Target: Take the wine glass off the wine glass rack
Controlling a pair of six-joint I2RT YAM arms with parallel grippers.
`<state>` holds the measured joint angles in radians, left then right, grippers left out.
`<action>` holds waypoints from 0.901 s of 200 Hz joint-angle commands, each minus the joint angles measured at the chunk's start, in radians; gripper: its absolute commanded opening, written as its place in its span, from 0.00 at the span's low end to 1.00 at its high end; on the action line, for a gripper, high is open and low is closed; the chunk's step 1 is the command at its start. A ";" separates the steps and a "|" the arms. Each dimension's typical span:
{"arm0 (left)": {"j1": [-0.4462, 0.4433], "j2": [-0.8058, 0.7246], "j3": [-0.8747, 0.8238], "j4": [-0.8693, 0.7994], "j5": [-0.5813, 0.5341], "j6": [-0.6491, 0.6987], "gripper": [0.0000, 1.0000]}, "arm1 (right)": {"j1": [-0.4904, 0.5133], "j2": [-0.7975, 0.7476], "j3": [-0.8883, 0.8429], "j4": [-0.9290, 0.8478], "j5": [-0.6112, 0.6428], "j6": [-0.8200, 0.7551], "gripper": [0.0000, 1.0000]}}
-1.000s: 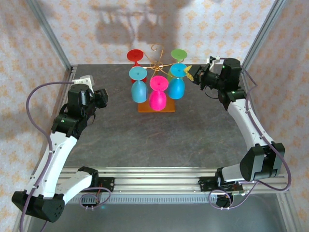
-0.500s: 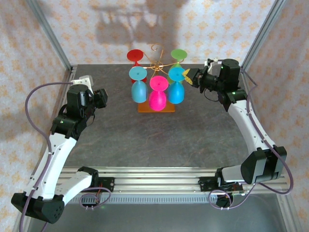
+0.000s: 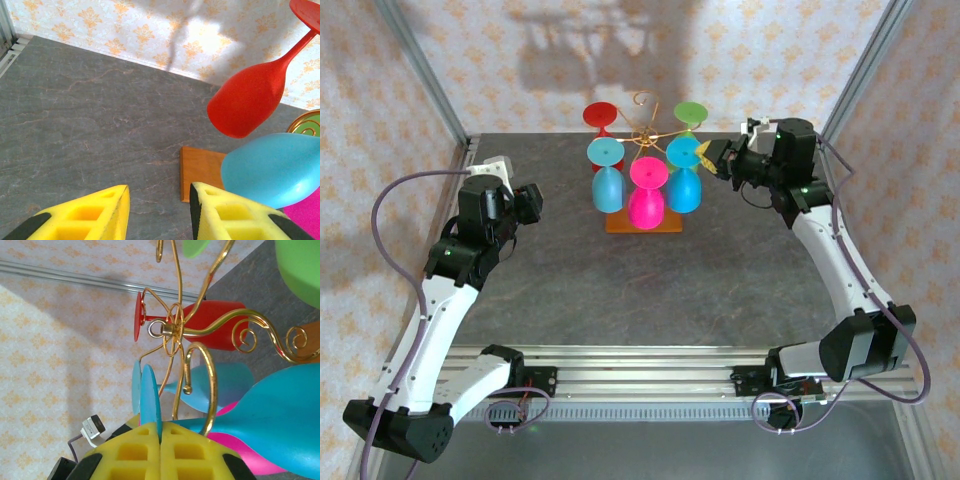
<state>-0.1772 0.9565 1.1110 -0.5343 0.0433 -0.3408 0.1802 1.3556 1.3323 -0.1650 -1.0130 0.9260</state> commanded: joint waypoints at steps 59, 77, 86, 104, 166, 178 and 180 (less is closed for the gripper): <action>-0.013 -0.025 0.001 0.000 -0.029 -0.001 0.38 | 0.021 0.043 0.102 -0.016 0.036 -0.029 0.00; -0.010 -0.025 0.002 0.000 -0.028 0.001 0.38 | 0.020 0.049 0.109 -0.010 0.051 -0.025 0.00; -0.011 -0.025 0.002 0.002 -0.028 0.002 0.38 | 0.021 0.052 0.115 -0.007 0.058 -0.021 0.00; -0.010 -0.025 0.002 0.002 -0.029 0.002 0.38 | 0.020 0.061 0.126 -0.001 0.071 -0.012 0.00; -0.012 -0.028 0.004 0.002 -0.036 0.010 0.38 | 0.021 0.100 0.134 0.049 0.087 0.036 0.00; -0.011 -0.031 0.003 0.001 -0.038 0.010 0.38 | 0.021 0.105 0.134 0.059 0.090 0.046 0.00; -0.010 -0.031 0.003 0.002 -0.039 0.010 0.38 | 0.021 0.106 0.134 0.061 0.091 0.046 0.00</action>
<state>-0.1772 0.9497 1.1110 -0.5346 0.0360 -0.3397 0.1967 1.4597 1.4288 -0.1764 -0.9455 0.9474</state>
